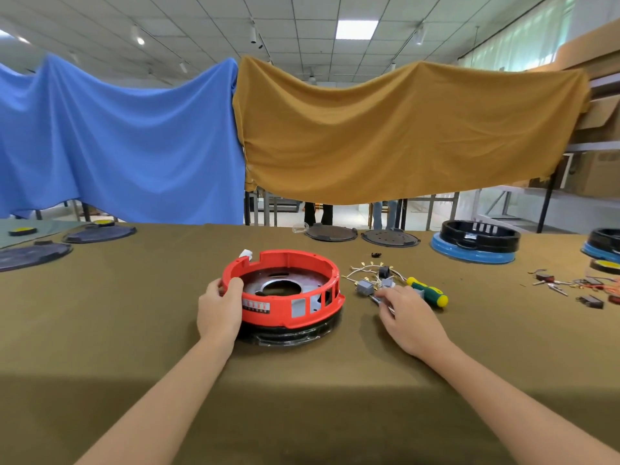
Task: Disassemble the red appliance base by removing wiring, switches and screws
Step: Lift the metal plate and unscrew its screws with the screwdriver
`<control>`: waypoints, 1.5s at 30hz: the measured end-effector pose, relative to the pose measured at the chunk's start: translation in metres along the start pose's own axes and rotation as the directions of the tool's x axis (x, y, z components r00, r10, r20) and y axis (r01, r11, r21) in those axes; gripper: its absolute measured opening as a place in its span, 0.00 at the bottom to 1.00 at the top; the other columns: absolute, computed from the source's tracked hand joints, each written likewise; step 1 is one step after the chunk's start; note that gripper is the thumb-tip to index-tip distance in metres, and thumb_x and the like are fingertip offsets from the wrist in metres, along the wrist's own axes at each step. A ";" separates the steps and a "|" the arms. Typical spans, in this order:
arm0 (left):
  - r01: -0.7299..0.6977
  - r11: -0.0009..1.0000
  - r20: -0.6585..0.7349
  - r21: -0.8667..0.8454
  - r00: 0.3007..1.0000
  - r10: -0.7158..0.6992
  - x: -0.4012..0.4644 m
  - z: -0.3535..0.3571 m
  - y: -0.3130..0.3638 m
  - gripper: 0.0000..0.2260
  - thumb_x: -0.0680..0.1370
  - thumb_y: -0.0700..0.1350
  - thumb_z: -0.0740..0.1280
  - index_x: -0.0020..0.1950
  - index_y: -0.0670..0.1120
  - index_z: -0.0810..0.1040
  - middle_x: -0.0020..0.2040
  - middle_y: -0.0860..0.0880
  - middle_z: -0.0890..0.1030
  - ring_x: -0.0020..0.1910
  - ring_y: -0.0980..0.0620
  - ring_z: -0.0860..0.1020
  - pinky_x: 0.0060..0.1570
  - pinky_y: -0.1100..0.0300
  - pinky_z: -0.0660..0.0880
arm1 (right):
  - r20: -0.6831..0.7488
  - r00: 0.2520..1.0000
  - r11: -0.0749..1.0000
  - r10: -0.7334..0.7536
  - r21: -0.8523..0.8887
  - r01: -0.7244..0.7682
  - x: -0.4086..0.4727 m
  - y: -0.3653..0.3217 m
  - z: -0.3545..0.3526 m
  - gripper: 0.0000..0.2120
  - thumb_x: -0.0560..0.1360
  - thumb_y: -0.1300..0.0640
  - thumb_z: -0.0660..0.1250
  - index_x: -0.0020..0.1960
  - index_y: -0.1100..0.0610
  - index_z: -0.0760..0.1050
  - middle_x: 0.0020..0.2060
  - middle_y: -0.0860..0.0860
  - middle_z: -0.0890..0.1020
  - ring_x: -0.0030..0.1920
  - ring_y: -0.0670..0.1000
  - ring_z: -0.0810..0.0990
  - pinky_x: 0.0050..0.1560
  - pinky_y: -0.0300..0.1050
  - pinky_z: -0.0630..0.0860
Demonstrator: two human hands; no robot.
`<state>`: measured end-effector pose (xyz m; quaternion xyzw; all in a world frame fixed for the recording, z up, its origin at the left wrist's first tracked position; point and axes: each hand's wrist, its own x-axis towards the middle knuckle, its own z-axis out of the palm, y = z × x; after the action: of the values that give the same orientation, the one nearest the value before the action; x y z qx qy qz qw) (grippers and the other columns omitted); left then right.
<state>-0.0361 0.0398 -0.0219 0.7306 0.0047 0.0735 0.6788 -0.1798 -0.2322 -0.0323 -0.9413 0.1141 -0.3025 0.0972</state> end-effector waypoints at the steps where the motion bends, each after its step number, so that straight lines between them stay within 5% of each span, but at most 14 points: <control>1: -0.023 0.999 0.006 -0.025 1.000 0.023 0.000 -0.001 -0.002 0.18 0.74 0.54 0.61 0.60 0.50 0.78 0.51 0.50 0.81 0.51 0.46 0.79 0.53 0.51 0.74 | 0.016 1.000 1.000 0.005 -0.007 -0.005 0.001 0.000 0.000 0.12 0.82 0.56 0.60 0.62 0.54 0.78 0.54 0.50 0.81 0.56 0.48 0.74 0.58 0.45 0.73; 4: -0.066 0.990 0.020 -0.127 0.997 0.069 0.004 0.000 -0.008 0.14 0.72 0.52 0.60 0.50 0.49 0.81 0.42 0.52 0.81 0.44 0.48 0.78 0.48 0.51 0.74 | 0.044 0.999 1.000 0.024 0.013 -0.024 0.006 -0.004 0.000 0.11 0.82 0.56 0.62 0.61 0.54 0.79 0.54 0.50 0.81 0.56 0.48 0.75 0.58 0.45 0.73; 7: -0.092 0.980 0.046 -0.175 0.994 0.101 0.008 0.002 -0.011 0.12 0.72 0.50 0.60 0.47 0.48 0.81 0.37 0.53 0.79 0.39 0.50 0.75 0.43 0.54 0.71 | -0.039 0.979 0.904 0.200 0.392 -0.169 0.018 -0.032 -0.004 0.11 0.82 0.48 0.60 0.52 0.51 0.80 0.46 0.47 0.82 0.50 0.49 0.79 0.48 0.45 0.73; 10: -0.099 0.974 0.057 -0.205 0.992 0.113 0.008 0.001 -0.011 0.13 0.70 0.51 0.60 0.45 0.51 0.82 0.39 0.52 0.81 0.40 0.50 0.77 0.46 0.51 0.73 | 0.203 0.921 0.704 0.333 0.597 -0.386 0.040 -0.066 -0.004 0.21 0.80 0.35 0.56 0.47 0.51 0.77 0.42 0.47 0.81 0.46 0.48 0.80 0.43 0.44 0.73; 12: -0.112 0.971 0.045 -0.211 0.991 0.124 0.006 0.000 -0.010 0.12 0.70 0.51 0.60 0.45 0.52 0.82 0.39 0.52 0.81 0.40 0.50 0.77 0.45 0.52 0.73 | 0.289 0.911 0.746 0.296 0.526 -0.409 0.047 -0.074 0.003 0.20 0.80 0.40 0.59 0.49 0.55 0.79 0.40 0.50 0.83 0.43 0.49 0.81 0.45 0.51 0.78; 18: -0.285 0.939 0.110 -0.191 0.945 0.309 0.006 -0.001 0.012 0.12 0.78 0.45 0.62 0.56 0.54 0.82 0.53 0.54 0.84 0.55 0.52 0.80 0.58 0.51 0.76 | -0.085 0.940 0.676 0.331 0.716 -0.173 0.038 -0.064 0.029 0.07 0.79 0.55 0.66 0.54 0.51 0.81 0.46 0.49 0.81 0.51 0.51 0.80 0.48 0.43 0.74; 22: -0.510 0.822 0.251 -0.252 0.786 0.564 0.012 0.005 0.046 0.22 0.78 0.37 0.59 0.69 0.55 0.74 0.65 0.59 0.78 0.65 0.60 0.74 0.64 0.59 0.71 | -0.382 0.888 0.706 0.257 0.701 0.097 0.036 -0.061 0.026 0.15 0.78 0.56 0.67 0.64 0.48 0.76 0.54 0.41 0.77 0.57 0.41 0.76 0.56 0.31 0.70; 25: -0.617 0.759 0.218 -0.208 0.727 0.651 0.011 0.014 0.047 0.28 0.78 0.35 0.58 0.73 0.60 0.67 0.66 0.60 0.69 0.64 0.75 0.65 0.66 0.68 0.66 | -0.420 0.875 0.701 0.243 0.699 0.140 0.034 -0.058 0.026 0.26 0.78 0.63 0.68 0.74 0.54 0.68 0.65 0.43 0.72 0.67 0.46 0.72 0.67 0.46 0.73; 29: -0.347 0.849 0.312 -0.399 0.819 0.482 0.002 0.017 0.020 0.27 0.83 0.35 0.57 0.73 0.65 0.65 0.66 0.63 0.75 0.64 0.62 0.75 0.51 0.58 0.81 | -0.464 0.872 0.720 0.154 0.657 0.222 0.033 -0.059 0.029 0.29 0.75 0.70 0.69 0.72 0.55 0.67 0.64 0.44 0.71 0.66 0.44 0.72 0.64 0.52 0.77; 33: -0.145 0.814 0.243 -0.562 0.912 0.331 0.007 0.005 0.008 0.11 0.84 0.50 0.57 0.63 0.56 0.75 0.62 0.56 0.80 0.65 0.47 0.77 0.55 0.48 0.77 | -0.475 0.878 0.723 0.066 0.629 0.286 0.033 -0.063 0.030 0.30 0.74 0.71 0.70 0.70 0.51 0.66 0.63 0.41 0.70 0.68 0.43 0.71 0.65 0.41 0.74; 35: -0.028 0.762 0.244 -0.646 0.939 0.241 0.012 -0.001 0.006 0.17 0.81 0.57 0.58 0.58 0.47 0.78 0.54 0.51 0.83 0.63 0.40 0.78 0.58 0.42 0.76 | -0.449 0.890 0.697 0.079 0.663 0.272 0.033 -0.064 0.030 0.32 0.74 0.73 0.69 0.69 0.49 0.65 0.63 0.44 0.70 0.67 0.43 0.71 0.65 0.36 0.73; 39: -0.028 0.708 0.222 -0.706 0.940 0.258 0.015 -0.007 0.010 0.26 0.74 0.62 0.63 0.59 0.41 0.72 0.48 0.48 0.83 0.49 0.46 0.82 0.54 0.44 0.77 | -0.450 0.886 0.584 0.111 0.751 0.308 0.028 -0.064 0.025 0.21 0.78 0.63 0.63 0.68 0.49 0.68 0.62 0.49 0.75 0.64 0.43 0.75 0.61 0.33 0.73; 42: -0.035 0.717 0.242 -0.696 0.929 0.281 0.012 -0.010 0.012 0.34 0.74 0.59 0.64 0.70 0.34 0.68 0.60 0.41 0.80 0.56 0.46 0.78 0.63 0.44 0.72 | -0.350 0.913 0.495 0.210 0.843 0.209 0.028 -0.063 0.025 0.15 0.80 0.52 0.57 0.64 0.49 0.74 0.59 0.50 0.80 0.62 0.48 0.78 0.62 0.46 0.75; 45: -0.005 0.741 0.346 -0.671 0.883 0.318 0.011 -0.012 0.008 0.27 0.77 0.53 0.66 0.71 0.39 0.71 0.67 0.42 0.77 0.59 0.49 0.76 0.61 0.53 0.73 | -0.241 0.929 0.396 0.280 0.911 0.117 0.028 -0.061 0.022 0.21 0.80 0.45 0.56 0.64 0.54 0.77 0.59 0.51 0.82 0.62 0.52 0.79 0.63 0.54 0.75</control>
<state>-0.0269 0.0518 -0.0116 0.4420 -0.2392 -0.0358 0.8638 -0.1347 -0.1787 -0.0194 -0.6539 -0.0078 -0.4752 0.5887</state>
